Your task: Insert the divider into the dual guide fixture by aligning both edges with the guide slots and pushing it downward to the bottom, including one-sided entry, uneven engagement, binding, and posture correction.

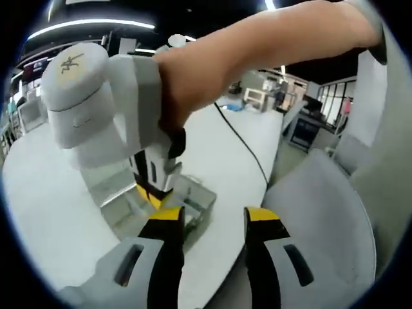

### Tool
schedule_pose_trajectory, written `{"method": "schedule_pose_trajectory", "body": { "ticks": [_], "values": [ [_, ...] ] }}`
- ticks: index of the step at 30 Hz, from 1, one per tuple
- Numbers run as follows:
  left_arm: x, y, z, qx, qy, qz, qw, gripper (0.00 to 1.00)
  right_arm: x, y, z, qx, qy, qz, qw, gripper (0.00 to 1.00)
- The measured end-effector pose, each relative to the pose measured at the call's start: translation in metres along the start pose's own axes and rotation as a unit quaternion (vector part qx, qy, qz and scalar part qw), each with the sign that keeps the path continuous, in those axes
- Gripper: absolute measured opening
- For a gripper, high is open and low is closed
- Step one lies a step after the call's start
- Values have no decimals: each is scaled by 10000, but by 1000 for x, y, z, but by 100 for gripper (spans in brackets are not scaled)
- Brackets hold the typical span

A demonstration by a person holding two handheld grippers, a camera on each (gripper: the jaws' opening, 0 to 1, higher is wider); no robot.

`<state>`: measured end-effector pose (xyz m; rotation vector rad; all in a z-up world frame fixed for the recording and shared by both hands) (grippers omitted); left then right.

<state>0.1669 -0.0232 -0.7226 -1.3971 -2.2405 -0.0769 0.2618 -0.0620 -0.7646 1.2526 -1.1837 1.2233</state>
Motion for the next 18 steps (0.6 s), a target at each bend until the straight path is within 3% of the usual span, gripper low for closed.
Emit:
{"method": "schedule_pose_trajectory", "body": {
  "ticks": [9,18],
  "values": [
    [-27,2,2,243,-122,150,9995,36,0,-1,1,-65,-36,-26,10000,0],
    [-45,-4,3,298,-38,268,9992,37,0,-2,2,-89,-62,-54,9999,0]
  ]
}}
Point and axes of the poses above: the point that each gripper's makers call its tool centre point, and the gripper's own axes: x roughly backward along the fingers, y roughly to its left, z roughly out of its underside, the point moved 7 cm from there along x, roughly backward along the fingers, and after that the axes turned 2 degrees about z, right-handed, at the moved point
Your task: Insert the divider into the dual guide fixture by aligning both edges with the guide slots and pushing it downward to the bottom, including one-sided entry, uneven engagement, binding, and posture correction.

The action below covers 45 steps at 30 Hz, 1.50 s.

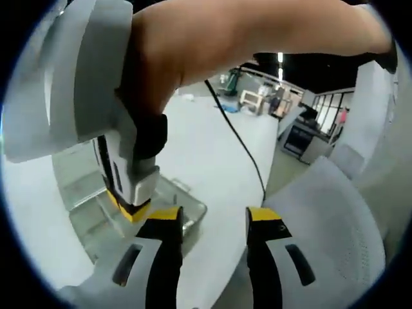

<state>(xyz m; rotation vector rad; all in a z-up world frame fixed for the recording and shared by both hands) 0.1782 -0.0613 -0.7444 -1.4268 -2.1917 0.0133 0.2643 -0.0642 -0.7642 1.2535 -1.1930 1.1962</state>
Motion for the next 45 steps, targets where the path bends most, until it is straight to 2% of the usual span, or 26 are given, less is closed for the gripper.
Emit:
{"method": "schedule_pose_trajectory", "body": {
  "ticks": [17,28,38,45],
  "values": [
    [-12,3,14,16,367,-9,9993,39,1,-1,1,-5,-11,-1,10000,0],
    [-12,5,16,40,356,21,9994,36,0,-2,0,-5,-9,-36,10000,0],
    [-8,11,21,130,309,-126,9994,14,1,-1,-1,61,-2,-55,10000,0],
    [-7,16,25,241,241,-225,9992,9,2,0,-1,84,4,-42,10000,0]
  ]
}}
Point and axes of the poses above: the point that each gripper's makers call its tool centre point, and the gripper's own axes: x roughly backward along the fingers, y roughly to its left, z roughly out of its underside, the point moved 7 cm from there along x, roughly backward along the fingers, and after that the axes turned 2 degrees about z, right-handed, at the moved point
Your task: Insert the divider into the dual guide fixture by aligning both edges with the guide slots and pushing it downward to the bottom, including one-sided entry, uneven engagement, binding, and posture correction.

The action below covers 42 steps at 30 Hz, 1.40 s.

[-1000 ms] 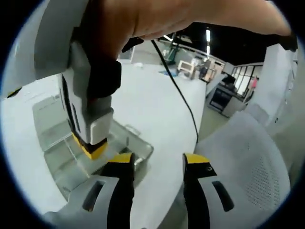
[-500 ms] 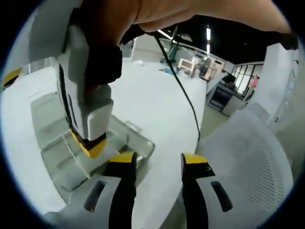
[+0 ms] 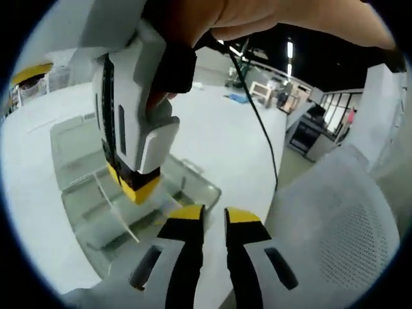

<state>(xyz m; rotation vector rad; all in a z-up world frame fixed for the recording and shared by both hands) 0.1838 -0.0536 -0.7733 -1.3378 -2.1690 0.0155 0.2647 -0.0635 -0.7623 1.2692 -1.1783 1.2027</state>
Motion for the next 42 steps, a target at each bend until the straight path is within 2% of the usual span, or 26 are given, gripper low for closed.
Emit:
{"method": "schedule_pose_trajectory", "body": {
  "ticks": [12,22,42],
  "values": [
    [0,5,1,111,-19,-209,9997,0,2,2,0,3,35,37,10000,0],
    [-1,6,2,140,-19,-241,9996,0,9,0,-1,-41,62,14,10000,0],
    [3,1,3,221,-132,-187,9995,10,29,4,-3,103,83,192,9997,0]
  ]
}}
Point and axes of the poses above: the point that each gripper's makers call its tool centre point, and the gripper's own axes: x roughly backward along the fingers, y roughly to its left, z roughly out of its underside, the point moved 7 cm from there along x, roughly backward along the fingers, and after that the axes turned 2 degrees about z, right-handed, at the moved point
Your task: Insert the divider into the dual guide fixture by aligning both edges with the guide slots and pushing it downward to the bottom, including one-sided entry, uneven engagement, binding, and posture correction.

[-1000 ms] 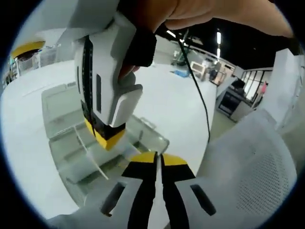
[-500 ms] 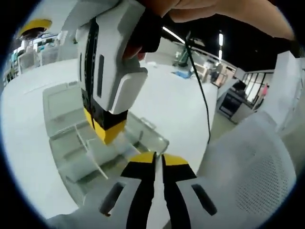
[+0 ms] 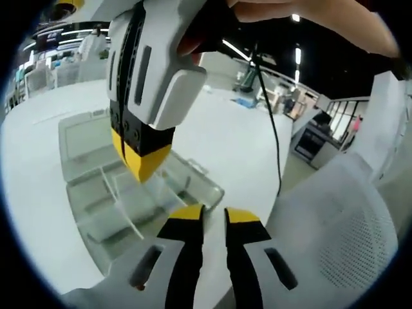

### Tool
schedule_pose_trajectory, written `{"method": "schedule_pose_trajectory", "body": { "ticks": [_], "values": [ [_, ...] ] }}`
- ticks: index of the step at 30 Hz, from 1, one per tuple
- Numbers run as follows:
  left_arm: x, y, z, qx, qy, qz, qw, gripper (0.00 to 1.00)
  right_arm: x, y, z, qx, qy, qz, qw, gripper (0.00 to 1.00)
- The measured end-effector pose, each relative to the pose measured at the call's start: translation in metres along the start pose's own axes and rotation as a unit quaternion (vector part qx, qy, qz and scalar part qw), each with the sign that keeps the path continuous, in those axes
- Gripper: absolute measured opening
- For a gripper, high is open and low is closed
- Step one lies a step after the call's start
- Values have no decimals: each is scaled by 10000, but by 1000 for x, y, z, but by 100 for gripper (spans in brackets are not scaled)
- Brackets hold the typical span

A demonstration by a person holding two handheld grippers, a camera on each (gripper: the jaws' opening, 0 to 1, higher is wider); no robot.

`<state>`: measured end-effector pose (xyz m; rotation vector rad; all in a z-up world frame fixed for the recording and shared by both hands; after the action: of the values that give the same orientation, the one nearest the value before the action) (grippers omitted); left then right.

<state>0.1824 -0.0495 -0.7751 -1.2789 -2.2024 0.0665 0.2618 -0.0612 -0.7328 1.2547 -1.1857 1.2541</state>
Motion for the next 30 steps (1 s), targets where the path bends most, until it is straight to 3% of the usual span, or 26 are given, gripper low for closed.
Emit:
{"method": "schedule_pose_trajectory", "body": {
  "ticks": [26,30],
  "values": [
    [7,-5,1,64,-51,-38,10000,17,20,2,-1,197,5,297,9994,0],
    [10,-6,1,57,-57,-53,10000,18,18,3,-3,144,-31,212,9997,0]
  ]
}}
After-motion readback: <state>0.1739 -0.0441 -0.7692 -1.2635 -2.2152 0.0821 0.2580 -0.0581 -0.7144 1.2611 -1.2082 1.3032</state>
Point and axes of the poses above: the point that each gripper's makers call its tool centre point, and the gripper's own axes: x roughly backward along the fingers, y roughly to its left, z roughly out of its underside, the point moved 7 cm from there along x, roughly backward along the fingers, and after that the axes turned 2 degrees about z, right-handed, at the moved point
